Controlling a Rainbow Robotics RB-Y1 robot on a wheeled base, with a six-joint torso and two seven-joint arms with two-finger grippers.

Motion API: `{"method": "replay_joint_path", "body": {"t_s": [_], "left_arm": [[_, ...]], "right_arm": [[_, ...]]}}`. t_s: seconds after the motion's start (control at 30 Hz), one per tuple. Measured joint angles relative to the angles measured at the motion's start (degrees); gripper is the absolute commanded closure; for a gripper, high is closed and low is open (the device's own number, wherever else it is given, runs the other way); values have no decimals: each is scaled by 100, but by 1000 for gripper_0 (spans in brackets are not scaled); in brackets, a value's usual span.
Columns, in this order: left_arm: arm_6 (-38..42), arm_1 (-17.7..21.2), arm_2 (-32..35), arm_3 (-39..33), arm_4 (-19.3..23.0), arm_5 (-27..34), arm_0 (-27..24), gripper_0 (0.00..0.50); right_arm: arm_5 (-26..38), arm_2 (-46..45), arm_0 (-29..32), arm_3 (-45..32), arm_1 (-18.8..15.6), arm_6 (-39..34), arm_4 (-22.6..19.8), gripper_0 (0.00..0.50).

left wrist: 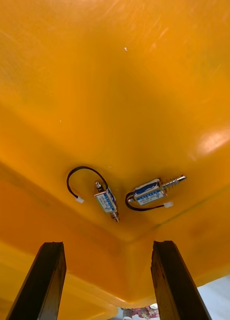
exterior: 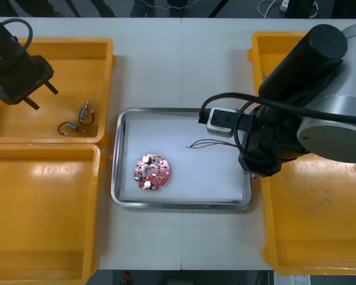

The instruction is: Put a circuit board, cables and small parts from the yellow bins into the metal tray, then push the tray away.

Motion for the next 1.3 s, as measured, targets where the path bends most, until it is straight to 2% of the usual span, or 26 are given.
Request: {"method": "replay_joint_path", "body": {"t_s": [0.27,0.37,0.5,0.63,0.9,1.3], "left_arm": [[0,-1,-175,415,282,-389,0,0],[0,-2,-380,431,361,-487,0,0],[0,-6,-680,432,381,-590,0,0],[-3,-13,-919,442,381,-672,0,0],[-6,-150,-976,583,366,-881,0,0],[-10,-295,-1309,654,289,-1093,0,0]], "right_arm": [[-106,219,-1,580,230,473,188,500],[-255,370,-1,717,343,776,443,500],[-418,633,-2,887,508,775,796,500],[-663,894,-2,1107,650,775,977,500],[-1099,1510,-3,1479,783,775,1577,500],[-1938,1931,-3,2208,817,776,1615,500]]}}
